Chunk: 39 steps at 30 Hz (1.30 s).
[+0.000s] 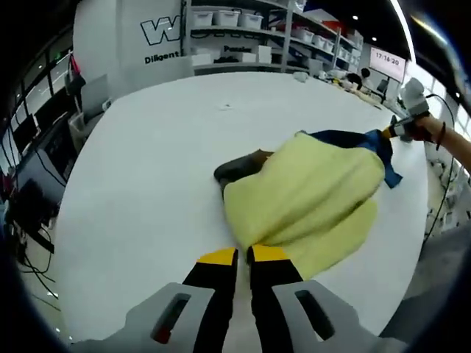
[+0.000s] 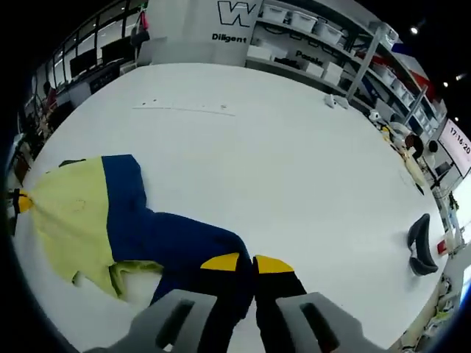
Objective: Fold the garment on the visible template until the final outline fits inside the template.
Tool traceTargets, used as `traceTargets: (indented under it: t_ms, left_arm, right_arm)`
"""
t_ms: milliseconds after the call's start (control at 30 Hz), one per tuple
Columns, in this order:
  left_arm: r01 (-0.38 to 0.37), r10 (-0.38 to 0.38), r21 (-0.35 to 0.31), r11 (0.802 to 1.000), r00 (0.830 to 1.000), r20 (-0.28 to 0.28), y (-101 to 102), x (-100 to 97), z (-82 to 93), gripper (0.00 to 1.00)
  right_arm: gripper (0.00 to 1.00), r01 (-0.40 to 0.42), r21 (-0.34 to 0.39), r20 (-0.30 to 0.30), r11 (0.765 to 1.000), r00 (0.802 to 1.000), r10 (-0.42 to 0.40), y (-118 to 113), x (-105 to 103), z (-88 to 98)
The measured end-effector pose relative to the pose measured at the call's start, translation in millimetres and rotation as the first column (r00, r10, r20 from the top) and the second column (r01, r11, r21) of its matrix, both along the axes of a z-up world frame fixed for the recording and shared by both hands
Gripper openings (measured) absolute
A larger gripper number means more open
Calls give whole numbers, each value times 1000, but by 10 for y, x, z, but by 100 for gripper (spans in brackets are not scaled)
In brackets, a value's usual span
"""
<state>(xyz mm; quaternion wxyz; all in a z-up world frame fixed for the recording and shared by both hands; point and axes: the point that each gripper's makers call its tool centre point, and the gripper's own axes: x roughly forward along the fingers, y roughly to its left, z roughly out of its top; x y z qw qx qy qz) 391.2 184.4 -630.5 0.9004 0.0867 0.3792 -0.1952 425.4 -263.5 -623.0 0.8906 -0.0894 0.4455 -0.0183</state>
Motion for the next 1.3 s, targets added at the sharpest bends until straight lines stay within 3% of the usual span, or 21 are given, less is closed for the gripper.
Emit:
traceTargets:
  t_ms: [67, 167, 233, 333, 400, 500, 700, 867, 1100, 1300]
  left_arm:
    - [-25, 25, -36, 999, 1000, 8, 18, 22, 69, 16]
    - [-44, 49, -60, 997, 996, 69, 60, 125, 269, 23]
    - [-62, 71, -86, 994, 991, 110, 81, 243, 374, 25]
    - [-66, 76, -96, 993, 991, 111, 78, 416, 394, 31]
    - [-100, 118, -125, 987, 983, 143, 66, 549, 433, 37]
    - [-81, 98, -124, 989, 985, 139, 28, 650, 387, 41]
    - [-49, 63, -128, 991, 992, 109, -123, 914, 190, 50]
    - [-7, 15, -99, 995, 997, 81, -217, 1085, 24, 56]
    - [11, -5, -142, 990, 999, 41, -376, 1276, -137, 61]
    - [16, -15, -134, 991, 1000, 13, -458, 1355, -304, 54]
  right_arm:
    - [30, 4, 34, 23, 999, 1000, -5, 55, 28, 31]
    - [25, -29, 70, 68, 997, 997, 24, 198, 92, 142]
    - [30, -62, 91, 105, 994, 993, 53, 324, 164, 222]
    - [39, -101, 158, 156, 982, 985, 77, 559, 290, 325]
    - [40, -142, 145, 176, 979, 978, 116, 674, 359, 362]
    - [45, -195, 139, 184, 971, 968, 168, 826, 438, 348]
    - [56, -264, 210, 176, 942, 957, 229, 1156, 605, 176]
    - [76, -307, 240, 168, 921, 948, 272, 1351, 733, 14]
    - [72, -340, 277, 141, 899, 940, 311, 1537, 859, -211]
    - [65, -340, 305, 107, 890, 940, 323, 1609, 873, -387]
